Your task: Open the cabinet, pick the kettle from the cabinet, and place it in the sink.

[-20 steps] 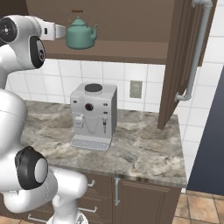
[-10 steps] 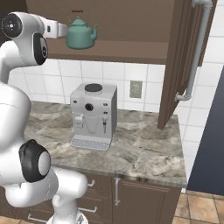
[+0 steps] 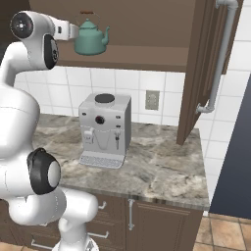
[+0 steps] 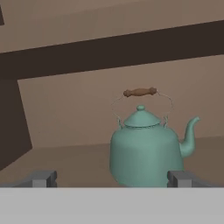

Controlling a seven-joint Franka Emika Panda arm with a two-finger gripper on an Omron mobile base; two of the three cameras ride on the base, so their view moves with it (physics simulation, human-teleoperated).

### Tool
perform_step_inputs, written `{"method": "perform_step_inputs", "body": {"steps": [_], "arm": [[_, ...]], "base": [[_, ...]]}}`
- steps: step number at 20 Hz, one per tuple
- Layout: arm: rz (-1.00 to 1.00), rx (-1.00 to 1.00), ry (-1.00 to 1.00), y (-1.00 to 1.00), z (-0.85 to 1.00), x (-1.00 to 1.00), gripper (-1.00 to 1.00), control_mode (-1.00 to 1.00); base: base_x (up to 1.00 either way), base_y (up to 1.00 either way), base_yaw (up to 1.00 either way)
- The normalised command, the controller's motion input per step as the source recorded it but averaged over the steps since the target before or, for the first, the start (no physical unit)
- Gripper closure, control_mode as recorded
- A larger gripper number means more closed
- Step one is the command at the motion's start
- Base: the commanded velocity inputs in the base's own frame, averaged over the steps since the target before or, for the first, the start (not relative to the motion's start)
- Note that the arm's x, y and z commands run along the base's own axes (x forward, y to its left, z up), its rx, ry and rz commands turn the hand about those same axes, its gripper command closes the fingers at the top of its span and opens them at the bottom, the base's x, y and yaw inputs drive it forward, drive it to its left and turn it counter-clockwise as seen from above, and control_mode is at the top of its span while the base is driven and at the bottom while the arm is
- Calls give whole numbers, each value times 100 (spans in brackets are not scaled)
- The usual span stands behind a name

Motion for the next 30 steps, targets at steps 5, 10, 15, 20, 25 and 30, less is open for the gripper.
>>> {"method": "perform_step_inputs", "body": {"steps": [5, 10, 15, 20, 25, 30], "arm": [[0, -1, -8, 0, -1, 17, -100, -100], [0, -6, -7, 0, 0, 22, -100, -100], [0, -9, 0, 0, 0, 22, -100, -100], [0, -5, 0, 0, 1, 23, -100, -100], [0, 0, 0, -7, 6, 23, -100, -100], [0, 0, 0, -3, 4, 26, -100, -100]], "base": [[0, 0, 0], [0, 0, 0], [0, 0, 0], [0, 0, 0], [0, 0, 0], [0, 0, 0]]}}
